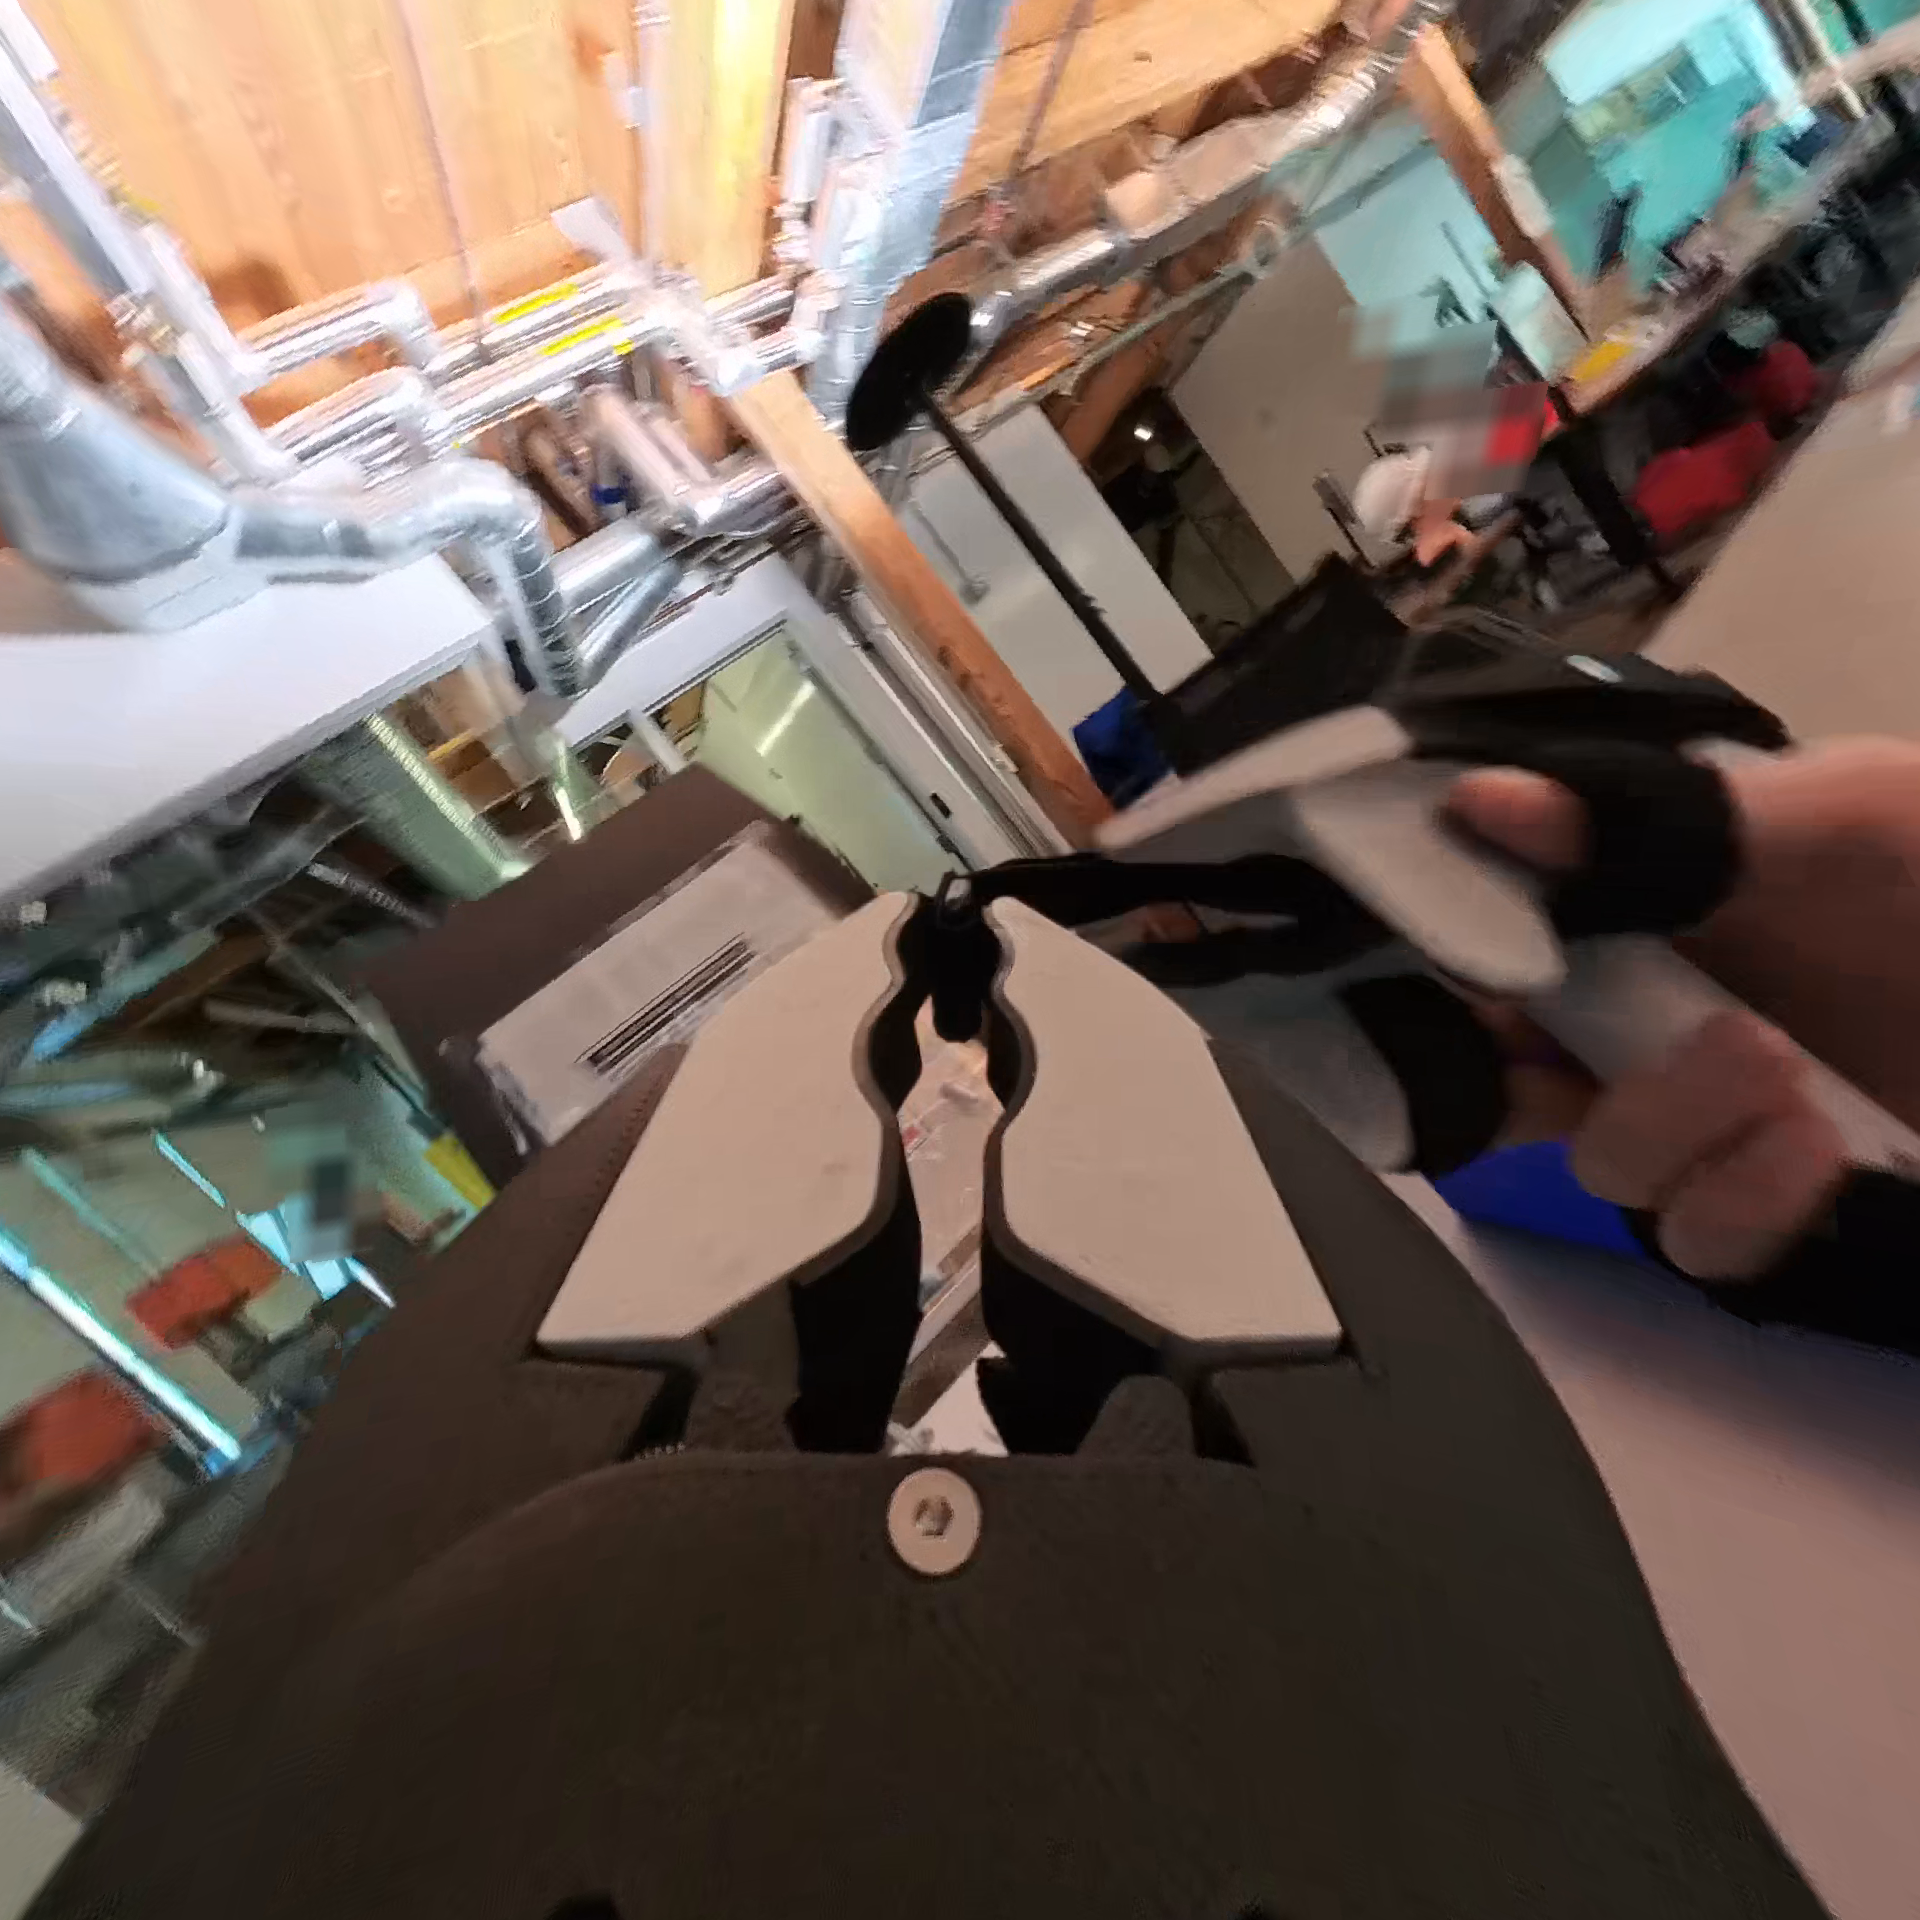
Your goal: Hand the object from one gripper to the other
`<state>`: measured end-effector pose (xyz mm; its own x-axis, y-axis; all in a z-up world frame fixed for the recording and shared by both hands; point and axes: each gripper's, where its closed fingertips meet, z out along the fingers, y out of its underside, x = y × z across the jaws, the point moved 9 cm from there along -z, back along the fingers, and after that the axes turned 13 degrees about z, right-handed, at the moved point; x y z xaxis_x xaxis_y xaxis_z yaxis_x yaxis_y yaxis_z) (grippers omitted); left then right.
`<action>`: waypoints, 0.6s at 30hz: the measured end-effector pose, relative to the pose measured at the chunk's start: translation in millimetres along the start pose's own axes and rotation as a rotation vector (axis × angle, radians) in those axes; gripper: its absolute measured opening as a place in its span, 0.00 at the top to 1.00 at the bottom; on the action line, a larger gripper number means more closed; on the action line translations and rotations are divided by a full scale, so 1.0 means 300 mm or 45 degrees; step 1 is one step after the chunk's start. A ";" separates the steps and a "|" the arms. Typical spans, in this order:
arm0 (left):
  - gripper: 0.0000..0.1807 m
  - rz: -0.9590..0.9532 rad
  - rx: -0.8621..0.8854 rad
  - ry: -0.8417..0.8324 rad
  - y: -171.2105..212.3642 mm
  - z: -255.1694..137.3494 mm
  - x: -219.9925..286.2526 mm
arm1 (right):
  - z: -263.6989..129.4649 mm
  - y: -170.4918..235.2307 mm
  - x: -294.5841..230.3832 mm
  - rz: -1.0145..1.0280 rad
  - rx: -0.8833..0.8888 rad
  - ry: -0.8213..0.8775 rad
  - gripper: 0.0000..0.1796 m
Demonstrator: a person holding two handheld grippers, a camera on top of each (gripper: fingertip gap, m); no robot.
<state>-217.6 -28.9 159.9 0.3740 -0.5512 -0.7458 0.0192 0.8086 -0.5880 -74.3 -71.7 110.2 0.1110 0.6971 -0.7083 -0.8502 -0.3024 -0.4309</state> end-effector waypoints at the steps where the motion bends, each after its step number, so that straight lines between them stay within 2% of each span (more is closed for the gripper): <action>1: 0.96 -0.106 0.001 -0.060 0.014 -0.018 -0.048 | 0.005 0.003 0.008 -0.051 -0.040 0.032 0.79; 5: 0.96 -0.643 0.072 -0.237 0.113 -0.119 -0.247 | 0.011 0.008 0.047 -0.295 -0.150 0.200 0.77; 8: 0.96 -0.865 0.164 -0.316 0.185 -0.199 -0.346 | 0.005 0.005 0.077 -0.552 -0.182 0.378 0.77; 13: 0.96 -0.884 0.156 -0.426 0.228 -0.269 -0.410 | 0.000 0.000 0.075 -0.911 -0.194 0.545 0.77; 18: 0.96 -0.914 0.160 -0.371 0.227 -0.254 -0.401 | 0.016 0.027 0.015 -1.304 -0.256 0.560 0.75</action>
<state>-331.9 76.9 185.7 0.4582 -0.8858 -0.0739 0.4467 0.3014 -0.8424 -83.1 -67.9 106.2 0.9123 0.3998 -0.0885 -0.1614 0.1527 -0.9750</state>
